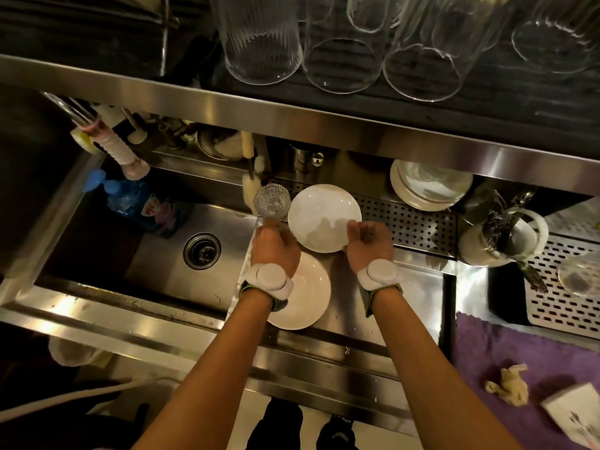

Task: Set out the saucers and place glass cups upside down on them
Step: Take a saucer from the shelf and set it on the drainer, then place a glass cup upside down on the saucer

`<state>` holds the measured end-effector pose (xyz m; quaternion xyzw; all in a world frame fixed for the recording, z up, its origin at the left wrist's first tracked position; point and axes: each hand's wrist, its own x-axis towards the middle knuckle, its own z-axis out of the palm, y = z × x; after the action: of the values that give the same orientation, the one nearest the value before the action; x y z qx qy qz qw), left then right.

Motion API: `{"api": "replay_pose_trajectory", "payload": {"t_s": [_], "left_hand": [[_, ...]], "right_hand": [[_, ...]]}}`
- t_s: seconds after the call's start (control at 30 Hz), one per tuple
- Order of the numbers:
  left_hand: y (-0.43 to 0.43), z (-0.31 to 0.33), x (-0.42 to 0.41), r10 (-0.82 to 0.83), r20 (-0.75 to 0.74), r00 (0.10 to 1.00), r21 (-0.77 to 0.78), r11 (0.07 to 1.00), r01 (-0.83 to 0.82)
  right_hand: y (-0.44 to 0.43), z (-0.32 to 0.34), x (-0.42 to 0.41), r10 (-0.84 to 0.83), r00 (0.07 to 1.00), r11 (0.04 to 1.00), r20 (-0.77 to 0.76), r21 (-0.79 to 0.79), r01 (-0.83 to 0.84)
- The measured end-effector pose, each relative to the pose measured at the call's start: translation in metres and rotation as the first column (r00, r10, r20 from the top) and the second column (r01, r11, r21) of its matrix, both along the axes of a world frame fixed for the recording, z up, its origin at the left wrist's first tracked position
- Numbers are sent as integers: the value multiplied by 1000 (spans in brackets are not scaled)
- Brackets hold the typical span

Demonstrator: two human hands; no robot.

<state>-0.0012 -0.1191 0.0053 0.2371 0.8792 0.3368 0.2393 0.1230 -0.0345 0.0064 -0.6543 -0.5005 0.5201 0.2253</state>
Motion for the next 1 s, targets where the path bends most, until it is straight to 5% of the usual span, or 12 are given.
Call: {"api": "replay_pose_trajectory", "payload": {"t_s": [0.57, 1.0], "left_hand": [[11, 12, -62, 99, -54, 994, -47, 994, -101], [20, 12, -66, 74, -71, 995, -42, 996, -77]], "right_hand": [[9, 16, -89, 367, 928, 928, 60, 47, -369], [11, 11, -99, 392, 904, 914, 168, 42, -404]]}}
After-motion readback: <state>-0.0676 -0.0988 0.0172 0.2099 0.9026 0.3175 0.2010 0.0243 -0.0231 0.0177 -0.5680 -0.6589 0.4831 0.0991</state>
